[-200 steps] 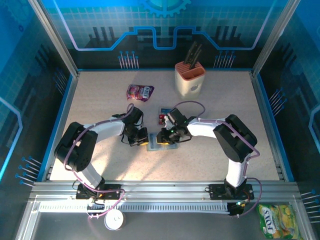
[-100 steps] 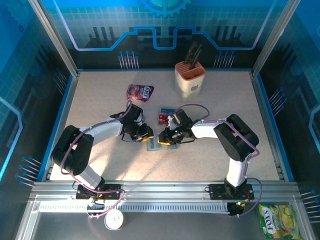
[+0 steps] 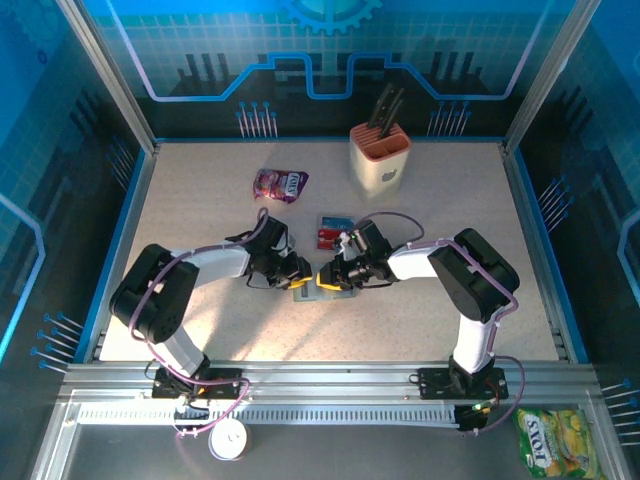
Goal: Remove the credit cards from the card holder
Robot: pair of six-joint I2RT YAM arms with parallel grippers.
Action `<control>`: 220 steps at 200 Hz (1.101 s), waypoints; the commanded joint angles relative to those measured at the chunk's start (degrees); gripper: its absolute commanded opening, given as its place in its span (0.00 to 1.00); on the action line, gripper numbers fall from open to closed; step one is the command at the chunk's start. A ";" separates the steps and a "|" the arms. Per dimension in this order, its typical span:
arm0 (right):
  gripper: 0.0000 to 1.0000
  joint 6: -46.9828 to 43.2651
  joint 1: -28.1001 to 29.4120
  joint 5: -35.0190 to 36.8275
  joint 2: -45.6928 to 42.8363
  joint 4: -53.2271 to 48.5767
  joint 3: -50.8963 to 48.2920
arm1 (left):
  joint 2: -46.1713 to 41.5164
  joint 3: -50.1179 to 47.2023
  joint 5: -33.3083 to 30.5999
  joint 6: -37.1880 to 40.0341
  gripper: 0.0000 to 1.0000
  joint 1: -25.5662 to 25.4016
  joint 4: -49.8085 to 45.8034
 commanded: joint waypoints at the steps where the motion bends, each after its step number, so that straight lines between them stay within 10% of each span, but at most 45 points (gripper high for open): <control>1: 0.26 0.57 -0.65 0.29 0.43 -1.85 -1.42 | 1.02 -0.66 2.03 -1.01 0.28 -0.37 2.23; 220: 0.29 -7.44 -4.33 7.76 -17.12 -15.39 -0.69 | 1.42 6.85 1.91 -2.81 0.18 -4.40 -2.43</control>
